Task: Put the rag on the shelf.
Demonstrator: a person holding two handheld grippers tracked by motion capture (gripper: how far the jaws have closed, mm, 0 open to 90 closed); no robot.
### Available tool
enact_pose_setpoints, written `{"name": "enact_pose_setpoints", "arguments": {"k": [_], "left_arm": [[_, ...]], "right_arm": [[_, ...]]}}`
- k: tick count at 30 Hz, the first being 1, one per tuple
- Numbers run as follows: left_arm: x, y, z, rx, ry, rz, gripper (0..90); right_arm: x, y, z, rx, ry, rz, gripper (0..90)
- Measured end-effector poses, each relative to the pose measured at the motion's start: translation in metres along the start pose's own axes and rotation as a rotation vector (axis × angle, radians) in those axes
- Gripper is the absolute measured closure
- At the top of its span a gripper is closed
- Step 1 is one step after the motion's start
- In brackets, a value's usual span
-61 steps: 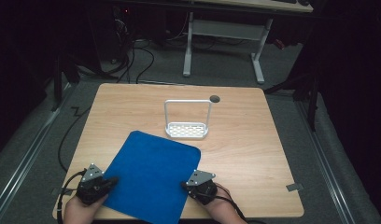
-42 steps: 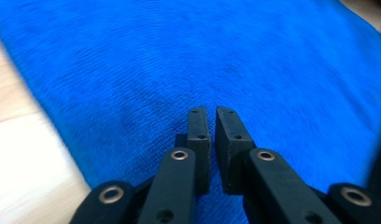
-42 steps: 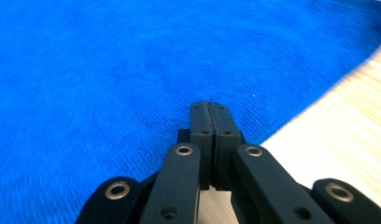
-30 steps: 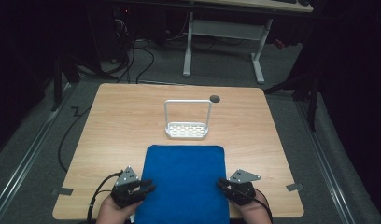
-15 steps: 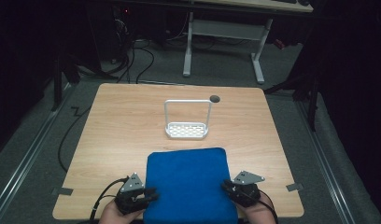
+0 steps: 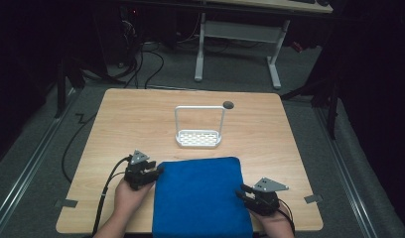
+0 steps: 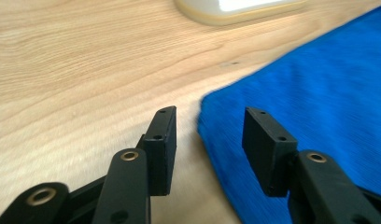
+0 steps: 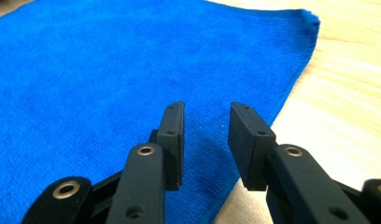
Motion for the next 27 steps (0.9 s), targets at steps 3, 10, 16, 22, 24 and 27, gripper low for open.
{"name": "enact_pose_setpoints", "arguments": {"k": [3, 10, 16, 22, 24, 27], "left_arm": [[-0.004, -0.001, -0.003, 0.008, 0.005, 0.019, 63.3], [-0.005, -0.007, 0.0, -0.028, 0.013, 0.042, 82.8], [-0.004, -0.006, 0.001, -0.01, 0.014, 0.061, 86.1], [-0.004, -0.005, 0.001, 0.007, 0.014, 0.082, 86.1], [-0.004, -0.005, 0.001, 0.012, 0.015, 0.086, 86.1], [-0.004, -0.005, 0.001, 0.017, 0.014, 0.093, 86.0]], "right_arm": [[0.0, -0.002, -0.001, 0.003, -0.012, 0.011, 67.4], [-0.003, -0.011, -0.005, -0.029, -0.042, 0.035, 63.5], [-0.016, -0.033, -0.036, -0.076, -0.094, 0.111, 51.6], [-0.048, -0.056, -0.056, -0.109, -0.021, 0.145, 49.1], [-0.063, -0.06, -0.057, -0.123, 0.027, 0.145, 50.7], [-0.073, -0.061, -0.058, -0.128, 0.045, 0.152, 49.8]]}}
Point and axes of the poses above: each handheld gripper's, and its own axes: x roughly backward along the jaws, z roughly out of its underside, y roughly to its left, the point moved 10 cm from there along -x, roughly forward along the jaws, and after that the axes turned 2 degrees about z, right-handed, at the moved point
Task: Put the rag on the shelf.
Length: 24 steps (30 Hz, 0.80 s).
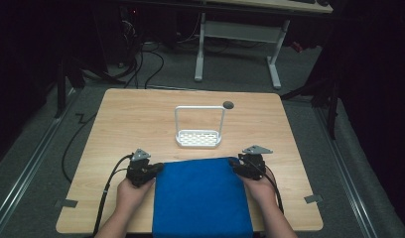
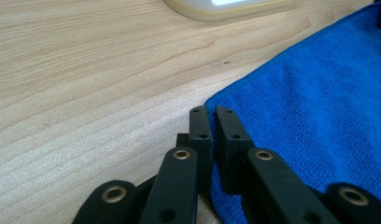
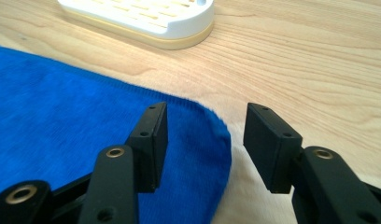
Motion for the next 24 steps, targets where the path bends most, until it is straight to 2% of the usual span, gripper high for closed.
{"name": "enact_pose_setpoints", "arguments": {"k": [4, 6, 10, 11, 13, 14, 15, 17, 20, 21, 24], "left_arm": [[0.0, 0.0, 0.0, 0.01, 0.002, 0.014, 85.9], [0.0, 0.001, 0.0, 0.019, -0.001, 0.019, 85.9], [0.0, 0.001, 0.0, 0.029, 0.0, 0.026, 86.0], [0.0, 0.001, 0.0, 0.025, -0.001, 0.021, 86.0], [0.0, 0.001, 0.0, 0.021, -0.001, 0.016, 86.1], [0.0, 0.0, 0.0, 0.018, -0.001, 0.015, 86.1], [0.0, 0.0, 0.0, 0.016, -0.001, 0.011, 86.3], [0.0, 0.001, 0.0, 0.016, -0.002, 0.005, 86.8], [0.001, 0.001, 0.0, 0.012, -0.001, 0.0, 87.2], [0.001, 0.0, 0.0, 0.007, -0.007, 0.001, 87.3], [0.005, 0.0, -0.003, 0.004, -0.043, 0.008, 87.4]], "right_arm": [[-0.004, 0.0, 0.003, 0.023, 0.027, 0.019, 48.8], [-0.004, 0.001, 0.006, 0.025, 0.036, 0.007, 52.5], [-0.006, 0.004, 0.008, 0.055, 0.011, 0.004, 58.3], [-0.006, 0.006, 0.007, 0.061, 0.015, -0.001, 65.4], [-0.006, 0.007, 0.007, 0.076, 0.012, 0.001, 67.6], [-0.007, 0.009, 0.007, 0.084, 0.011, -0.006, 73.3], [-0.007, 0.011, 0.007, 0.093, 0.011, -0.023, 80.8], [-0.007, 0.014, 0.007, 0.086, 0.015, -0.043, 86.4], [-0.007, 0.016, 0.007, 0.086, 0.012, -0.055, 87.2], [-0.005, 0.018, 0.005, 0.1, -0.002, -0.058, 87.4], [0.0, 0.021, 0.001, 0.101, -0.029, -0.058, 87.4]]}}
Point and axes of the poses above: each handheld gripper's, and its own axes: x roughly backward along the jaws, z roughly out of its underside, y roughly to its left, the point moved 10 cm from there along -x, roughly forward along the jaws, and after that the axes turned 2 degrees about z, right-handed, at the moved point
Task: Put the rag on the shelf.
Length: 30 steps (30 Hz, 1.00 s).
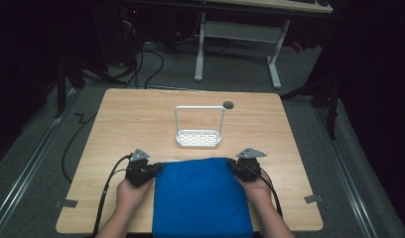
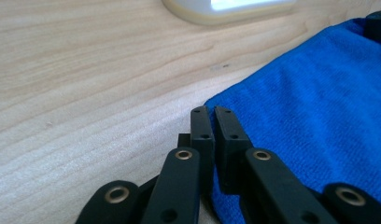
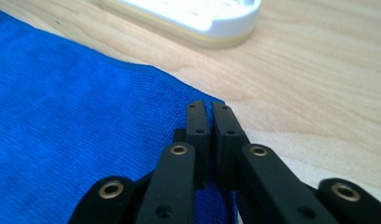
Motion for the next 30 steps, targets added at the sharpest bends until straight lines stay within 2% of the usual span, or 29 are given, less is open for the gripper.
{"name": "enact_pose_setpoints", "arguments": {"k": [2, 6, 10, 18, 19, 26, 28, 30], "left_arm": [[0.002, -0.001, -0.002, 0.004, -0.017, 0.011, 87.5], [0.006, -0.001, -0.004, -0.008, -0.045, 0.005, 87.6], [0.015, -0.006, -0.012, -0.018, -0.101, 0.004, 87.6], [0.03, -0.012, -0.022, -0.04, -0.165, -0.005, 87.6], [0.034, -0.015, -0.026, -0.051, -0.191, -0.01, 87.6], [0.046, -0.02, -0.035, -0.059, -0.247, -0.012, 87.6], [0.054, -0.024, -0.041, -0.067, -0.28, -0.012, 87.5], [0.056, -0.025, -0.042, -0.069, -0.288, -0.013, 87.5]], "right_arm": [[0.004, 0.002, -0.003, 0.004, -0.02, 0.003, 87.4], [0.013, 0.007, -0.009, 0.006, -0.061, -0.001, 87.4], [0.02, 0.013, -0.012, 0.011, -0.098, -0.01, 87.4], [0.033, 0.017, -0.019, -0.003, -0.149, -0.024, 87.3], [0.035, 0.018, -0.021, -0.001, -0.159, -0.037, 87.3], [0.045, 0.021, -0.029, 0.019, -0.205, -0.027, 87.3], [0.052, 0.023, -0.035, 0.021, -0.238, -0.022, 87.2], [0.055, 0.024, -0.037, 0.025, -0.25, -0.019, 87.3]]}}
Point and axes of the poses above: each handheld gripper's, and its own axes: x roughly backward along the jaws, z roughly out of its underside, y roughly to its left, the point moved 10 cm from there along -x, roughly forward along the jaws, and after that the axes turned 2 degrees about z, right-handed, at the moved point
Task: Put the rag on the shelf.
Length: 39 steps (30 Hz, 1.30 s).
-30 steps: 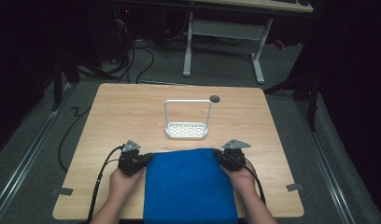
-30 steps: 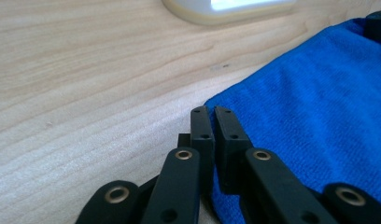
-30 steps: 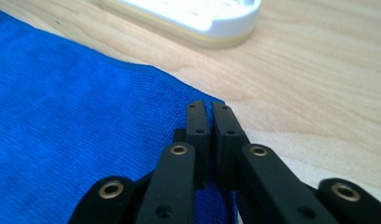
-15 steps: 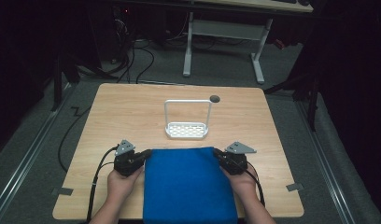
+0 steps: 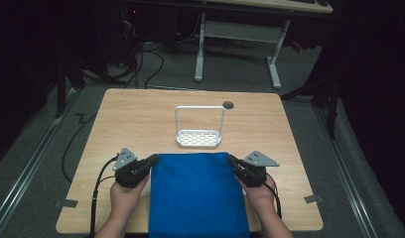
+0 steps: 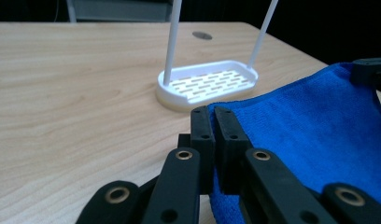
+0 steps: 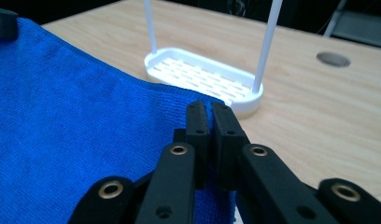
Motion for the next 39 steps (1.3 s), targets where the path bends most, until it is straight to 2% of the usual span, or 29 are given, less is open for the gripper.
{"name": "enact_pose_setpoints", "arguments": {"k": [3, 7, 14, 17, 24, 27, 30, 32, 34, 35, 36, 39], "left_arm": [[0.007, -0.005, -0.009, -0.013, -0.034, 0.001, 87.5], [0.012, -0.009, -0.017, -0.022, -0.065, 0.006, 87.5], [0.029, -0.026, -0.04, -0.062, -0.139, 0.024, 87.5], [0.034, -0.03, -0.046, -0.075, -0.16, 0.027, 87.5], [0.045, -0.038, -0.058, -0.091, -0.21, 0.029, 87.5], [0.051, -0.044, -0.066, -0.1, -0.239, 0.036, 87.5], [0.055, -0.047, -0.07, -0.11, -0.248, 0.041, 87.6], [0.058, -0.051, -0.078, -0.131, -0.255, 0.037, 87.6], [0.058, -0.053, -0.081, -0.129, -0.257, 0.043, 87.7], [0.059, -0.056, -0.091, -0.157, -0.26, 0.033, 87.8], [0.059, -0.056, -0.091, -0.157, -0.26, 0.033, 87.7], [0.065, -0.057, -0.109, -0.161, -0.301, 0.033, 87.8]], "right_arm": [[0.008, 0.002, -0.011, 0.012, -0.048, 0.007, 87.3], [0.018, 0.004, -0.022, 0.025, -0.086, 0.013, 87.3], [0.033, 0.009, -0.04, 0.036, -0.154, 0.015, 87.2], [0.04, 0.012, -0.047, 0.054, -0.18, 0.022, 87.3], [0.051, 0.017, -0.059, 0.059, -0.232, 0.028, 87.2], [0.062, 0.02, -0.07, 0.06, -0.279, 0.023, 87.2], [0.067, 0.021, -0.075, 0.058, -0.295, 0.021, 87.2], [0.071, 0.022, -0.08, 0.069, -0.312, 0.024, 87.3], [0.073, 0.022, -0.082, 0.07, -0.316, 0.026, 87.3], [0.077, 0.024, -0.092, 0.062, -0.339, 0.015, 87.3], [0.079, 0.024, -0.095, 0.07, -0.348, 0.02, 87.3], [0.085, 0.026, -0.109, 0.079, -0.38, 0.026, 87.4]]}}
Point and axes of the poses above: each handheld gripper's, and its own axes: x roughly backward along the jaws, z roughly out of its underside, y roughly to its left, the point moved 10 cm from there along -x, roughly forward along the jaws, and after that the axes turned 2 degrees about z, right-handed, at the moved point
